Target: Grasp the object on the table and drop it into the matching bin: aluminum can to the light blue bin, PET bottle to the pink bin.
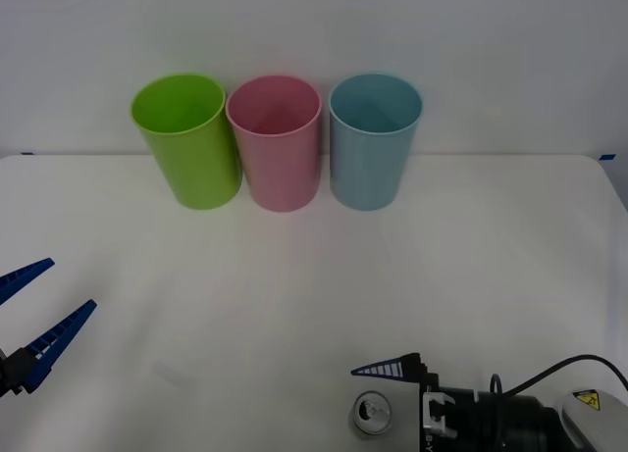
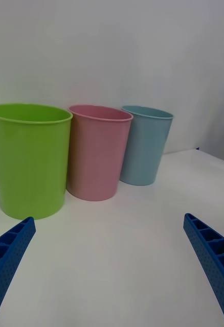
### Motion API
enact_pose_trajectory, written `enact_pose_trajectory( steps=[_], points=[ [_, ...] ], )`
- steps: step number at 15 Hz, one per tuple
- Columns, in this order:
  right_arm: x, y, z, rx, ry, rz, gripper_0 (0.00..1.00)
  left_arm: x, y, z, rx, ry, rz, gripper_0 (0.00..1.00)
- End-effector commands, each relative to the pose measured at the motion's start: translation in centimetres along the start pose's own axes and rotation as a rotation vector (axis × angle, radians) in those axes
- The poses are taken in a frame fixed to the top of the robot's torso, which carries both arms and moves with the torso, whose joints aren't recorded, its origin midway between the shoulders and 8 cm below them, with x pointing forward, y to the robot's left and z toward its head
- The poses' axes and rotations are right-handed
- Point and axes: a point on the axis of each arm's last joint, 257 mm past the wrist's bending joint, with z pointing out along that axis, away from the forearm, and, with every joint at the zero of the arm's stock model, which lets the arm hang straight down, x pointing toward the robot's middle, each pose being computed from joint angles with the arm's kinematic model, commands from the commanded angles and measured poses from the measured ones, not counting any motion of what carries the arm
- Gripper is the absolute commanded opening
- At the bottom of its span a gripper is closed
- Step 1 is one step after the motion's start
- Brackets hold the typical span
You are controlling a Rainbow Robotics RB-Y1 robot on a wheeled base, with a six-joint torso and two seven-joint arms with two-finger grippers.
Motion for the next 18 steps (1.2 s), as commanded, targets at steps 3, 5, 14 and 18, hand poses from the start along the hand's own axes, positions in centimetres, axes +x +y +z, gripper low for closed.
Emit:
enact_pose_trajectory(
  steps=[3,5,14,18],
  points=[
    [0.15,-0.16,0.15,0.009,0.006,-0.007,0.95,0.00,0.00,0.00,0.000,0.000,0.000,1.00],
    [0.19,-0.30,0.20,0.014,0.008,-0.013,0.00,0.00,0.00,0.00,0.000,0.000,0.000,1.00],
    [0.17,-0.54,0.21,0.021,0.008,-0.026,0.00,0.00,0.00,0.00,0.000,0.000,0.000,1.00],
    [-0.17,-0.77,0.11,0.031,-0.005,-0.022,0.00,0.00,0.00,0.00,0.000,0.000,0.000,1.00]
  ],
)
